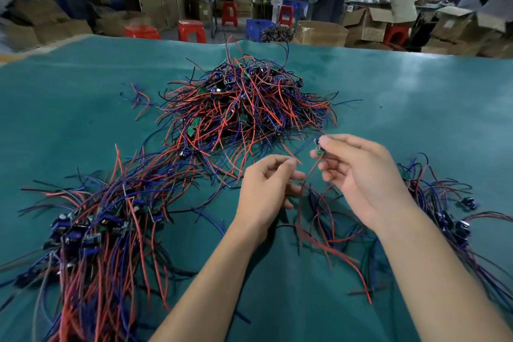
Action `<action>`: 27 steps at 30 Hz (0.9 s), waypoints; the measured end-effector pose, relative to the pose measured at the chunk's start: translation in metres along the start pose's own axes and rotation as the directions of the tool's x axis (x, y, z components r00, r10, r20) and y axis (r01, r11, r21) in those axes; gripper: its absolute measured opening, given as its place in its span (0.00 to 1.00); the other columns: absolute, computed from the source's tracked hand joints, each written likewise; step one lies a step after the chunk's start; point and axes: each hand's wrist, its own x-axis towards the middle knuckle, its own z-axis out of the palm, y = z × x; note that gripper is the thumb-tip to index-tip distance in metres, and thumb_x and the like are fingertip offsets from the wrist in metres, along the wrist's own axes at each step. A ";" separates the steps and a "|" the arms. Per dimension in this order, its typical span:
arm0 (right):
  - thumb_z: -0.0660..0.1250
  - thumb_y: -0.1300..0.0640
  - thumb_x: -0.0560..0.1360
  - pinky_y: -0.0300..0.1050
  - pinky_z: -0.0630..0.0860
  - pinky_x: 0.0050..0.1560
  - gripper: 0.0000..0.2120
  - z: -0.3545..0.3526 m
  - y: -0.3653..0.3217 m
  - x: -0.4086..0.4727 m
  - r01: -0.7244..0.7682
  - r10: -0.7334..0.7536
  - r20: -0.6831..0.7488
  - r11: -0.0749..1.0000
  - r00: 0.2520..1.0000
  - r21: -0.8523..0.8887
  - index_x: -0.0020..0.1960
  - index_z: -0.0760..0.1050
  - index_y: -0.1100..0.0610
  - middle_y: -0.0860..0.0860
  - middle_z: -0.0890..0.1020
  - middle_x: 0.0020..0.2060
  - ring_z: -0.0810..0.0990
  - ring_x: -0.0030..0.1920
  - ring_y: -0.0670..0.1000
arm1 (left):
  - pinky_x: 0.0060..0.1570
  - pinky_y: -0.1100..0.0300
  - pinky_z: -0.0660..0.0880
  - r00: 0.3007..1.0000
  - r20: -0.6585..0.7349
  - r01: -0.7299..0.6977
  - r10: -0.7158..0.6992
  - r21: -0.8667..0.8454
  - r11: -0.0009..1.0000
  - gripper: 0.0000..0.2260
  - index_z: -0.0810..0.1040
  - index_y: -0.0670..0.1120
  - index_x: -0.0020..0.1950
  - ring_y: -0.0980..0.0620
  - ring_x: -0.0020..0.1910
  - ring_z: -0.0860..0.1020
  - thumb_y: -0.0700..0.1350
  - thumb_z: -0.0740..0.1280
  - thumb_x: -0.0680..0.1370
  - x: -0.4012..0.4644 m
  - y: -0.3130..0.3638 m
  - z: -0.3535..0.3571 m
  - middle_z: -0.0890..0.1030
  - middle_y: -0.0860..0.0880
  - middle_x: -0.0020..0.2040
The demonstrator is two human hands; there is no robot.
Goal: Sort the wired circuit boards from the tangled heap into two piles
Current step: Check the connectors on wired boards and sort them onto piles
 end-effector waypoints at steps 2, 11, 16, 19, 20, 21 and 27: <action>0.70 0.64 0.76 0.37 0.75 0.30 0.03 0.000 0.005 -0.010 -0.064 0.062 0.023 0.994 0.998 0.084 0.45 0.82 0.60 0.57 0.85 0.36 0.79 0.30 0.49 | 0.27 0.64 0.72 0.997 0.079 -0.022 0.026 -0.044 0.999 0.08 0.82 0.45 0.53 0.50 0.37 0.81 0.45 0.63 0.82 -0.001 0.001 0.000 0.85 0.47 0.44; 0.74 0.66 0.71 0.37 0.65 0.27 0.05 -0.006 0.025 -0.015 -0.059 0.059 -0.011 0.998 0.998 0.005 0.44 0.83 0.58 0.52 0.82 0.37 0.71 0.30 0.46 | 0.26 0.66 0.70 0.979 0.152 -0.151 0.139 0.065 0.986 0.06 0.83 0.37 0.52 0.56 0.29 0.77 0.38 0.70 0.78 -0.002 -0.005 -0.001 0.82 0.48 0.34; 0.76 0.61 0.71 0.40 0.66 0.27 0.00 -0.011 0.026 -0.013 -0.025 0.025 -0.008 1.000 1.000 -0.016 0.41 0.86 0.58 0.55 0.81 0.38 0.72 0.30 0.48 | 0.26 0.68 0.67 0.984 0.122 -0.144 0.129 0.127 0.981 0.06 0.83 0.36 0.43 0.56 0.26 0.74 0.39 0.72 0.77 0.001 -0.011 -0.003 0.81 0.48 0.32; 0.74 0.64 0.76 0.40 0.69 0.29 0.04 -0.013 0.029 -0.011 0.031 -0.037 -0.060 0.994 0.998 -0.100 0.42 0.85 0.58 0.53 0.82 0.35 0.74 0.32 0.48 | 0.27 0.68 0.66 0.981 0.148 -0.149 0.123 0.183 0.972 0.07 0.83 0.38 0.41 0.56 0.26 0.73 0.41 0.72 0.77 0.002 -0.013 -0.003 0.81 0.46 0.32; 0.74 0.65 0.76 0.40 0.69 0.30 0.04 -0.014 0.029 -0.011 0.034 -0.040 -0.056 0.994 0.998 -0.103 0.43 0.85 0.59 0.51 0.82 0.34 0.75 0.32 0.47 | 0.27 0.68 0.66 0.980 0.156 -0.153 0.122 0.204 0.967 0.07 0.83 0.39 0.41 0.55 0.26 0.73 0.41 0.72 0.77 0.002 -0.013 -0.003 0.81 0.46 0.32; 0.73 0.65 0.76 0.39 0.69 0.30 0.04 -0.015 0.029 -0.011 0.041 -0.047 -0.051 0.993 0.998 -0.108 0.43 0.84 0.59 0.50 0.82 0.34 0.75 0.32 0.47 | 0.26 0.67 0.66 0.979 0.161 -0.156 0.122 0.223 0.962 0.08 0.83 0.39 0.40 0.55 0.25 0.72 0.41 0.72 0.77 0.002 -0.014 -0.004 0.81 0.46 0.31; 0.72 0.63 0.78 0.38 0.70 0.31 0.08 -0.021 0.029 -0.004 0.225 -0.277 -0.217 0.945 0.936 -0.237 0.41 0.82 0.55 0.47 0.78 0.29 0.71 0.29 0.48 | 0.27 0.68 0.66 0.974 0.194 -0.156 0.118 0.193 0.969 0.07 0.82 0.37 0.42 0.55 0.26 0.71 0.40 0.71 0.78 0.003 -0.011 -0.006 0.79 0.49 0.30</action>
